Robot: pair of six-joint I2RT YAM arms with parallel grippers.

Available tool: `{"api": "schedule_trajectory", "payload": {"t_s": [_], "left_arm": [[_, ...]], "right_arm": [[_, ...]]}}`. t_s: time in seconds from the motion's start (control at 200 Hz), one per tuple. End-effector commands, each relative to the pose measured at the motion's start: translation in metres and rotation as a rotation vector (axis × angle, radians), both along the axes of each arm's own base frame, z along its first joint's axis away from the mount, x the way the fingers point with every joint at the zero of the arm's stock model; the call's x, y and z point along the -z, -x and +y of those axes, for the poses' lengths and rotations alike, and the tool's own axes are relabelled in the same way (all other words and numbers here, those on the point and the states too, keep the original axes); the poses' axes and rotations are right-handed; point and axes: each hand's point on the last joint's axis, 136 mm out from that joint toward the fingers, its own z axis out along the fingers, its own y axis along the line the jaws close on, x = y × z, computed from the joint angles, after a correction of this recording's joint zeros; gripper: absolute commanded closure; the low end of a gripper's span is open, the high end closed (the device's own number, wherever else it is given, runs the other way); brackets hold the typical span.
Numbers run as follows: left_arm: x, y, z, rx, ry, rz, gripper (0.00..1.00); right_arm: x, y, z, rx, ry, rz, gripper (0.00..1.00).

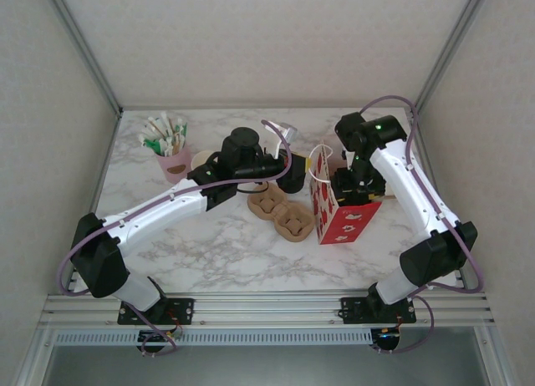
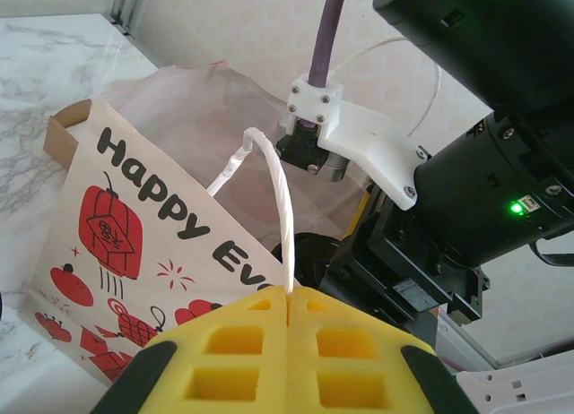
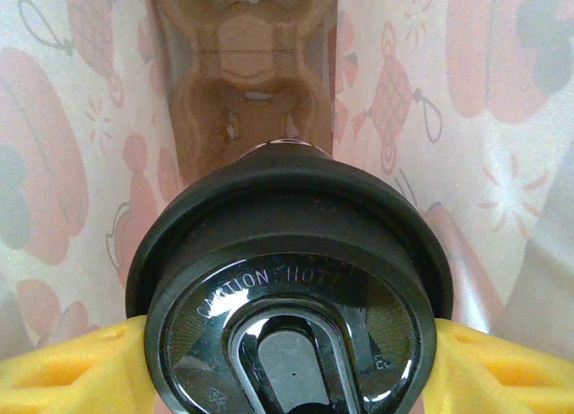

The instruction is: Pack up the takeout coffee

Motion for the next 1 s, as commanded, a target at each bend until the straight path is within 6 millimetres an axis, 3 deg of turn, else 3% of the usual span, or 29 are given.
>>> {"api": "schedule_trajectory", "payload": {"t_s": [0.0,0.315,0.996], "left_arm": [[-0.005,0.002,-0.002,0.004,-0.001,-0.032,1.0],[-0.006,0.001,-0.002,0.002,-0.003,-0.034,1.0],[-0.003,-0.001,-0.003,-0.006,-0.011,-0.031,1.0]], "right_arm": [[0.006,0.01,-0.004,-0.006,0.008,0.061,0.31],[0.017,0.005,0.001,-0.011,0.001,0.082,0.31],[0.016,0.002,0.005,-0.022,-0.016,0.076,0.32]]}}
